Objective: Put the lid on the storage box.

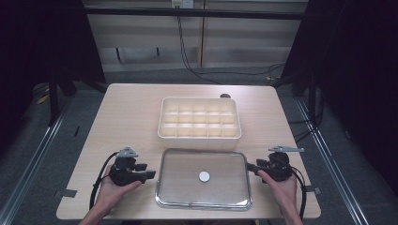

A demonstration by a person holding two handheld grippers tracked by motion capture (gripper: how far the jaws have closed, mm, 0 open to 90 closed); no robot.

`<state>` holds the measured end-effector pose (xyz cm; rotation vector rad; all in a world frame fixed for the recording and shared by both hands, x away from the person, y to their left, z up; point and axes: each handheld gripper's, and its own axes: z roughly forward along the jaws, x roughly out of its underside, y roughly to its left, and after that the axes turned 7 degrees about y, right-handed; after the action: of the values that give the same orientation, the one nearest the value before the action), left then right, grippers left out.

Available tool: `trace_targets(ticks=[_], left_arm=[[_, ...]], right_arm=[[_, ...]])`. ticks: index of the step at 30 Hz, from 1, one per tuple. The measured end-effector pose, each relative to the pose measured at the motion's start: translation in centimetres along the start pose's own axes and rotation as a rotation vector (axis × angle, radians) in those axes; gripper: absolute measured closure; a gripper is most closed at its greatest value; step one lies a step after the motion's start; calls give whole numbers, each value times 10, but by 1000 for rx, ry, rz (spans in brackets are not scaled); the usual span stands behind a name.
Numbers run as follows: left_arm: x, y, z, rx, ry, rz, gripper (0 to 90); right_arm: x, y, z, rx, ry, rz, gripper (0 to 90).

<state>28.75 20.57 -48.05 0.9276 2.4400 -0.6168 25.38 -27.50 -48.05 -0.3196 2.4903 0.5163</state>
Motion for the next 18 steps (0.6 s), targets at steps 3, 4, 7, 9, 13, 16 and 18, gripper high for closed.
trace_targets(ticks=[3, 4, 7, 9, 13, 16, 18], left_arm=[[1, -8, 4, 5, 21, 32, 505], [1, -8, 4, 5, 21, 32, 521], [1, -13, 7, 15, 26, 48, 534], [1, -15, 12, 24, 44, 56, 526], [1, -17, 14, 32, 61, 69, 513], [1, -18, 12, 56, 32, 47, 480], [1, -18, 13, 60, 44, 42, 485]], right_arm=[[2, 1, 6, -6, 7, 0, 447], [2, 1, 6, -6, 7, 0, 447], [4, 4, 11, 4, 22, -7, 456], [5, 5, 12, 8, 27, -6, 460], [5, 7, 16, 22, 32, -16, 464], [6, 9, 18, 41, 54, -30, 462], [6, 10, 19, 45, 48, -43, 460]])
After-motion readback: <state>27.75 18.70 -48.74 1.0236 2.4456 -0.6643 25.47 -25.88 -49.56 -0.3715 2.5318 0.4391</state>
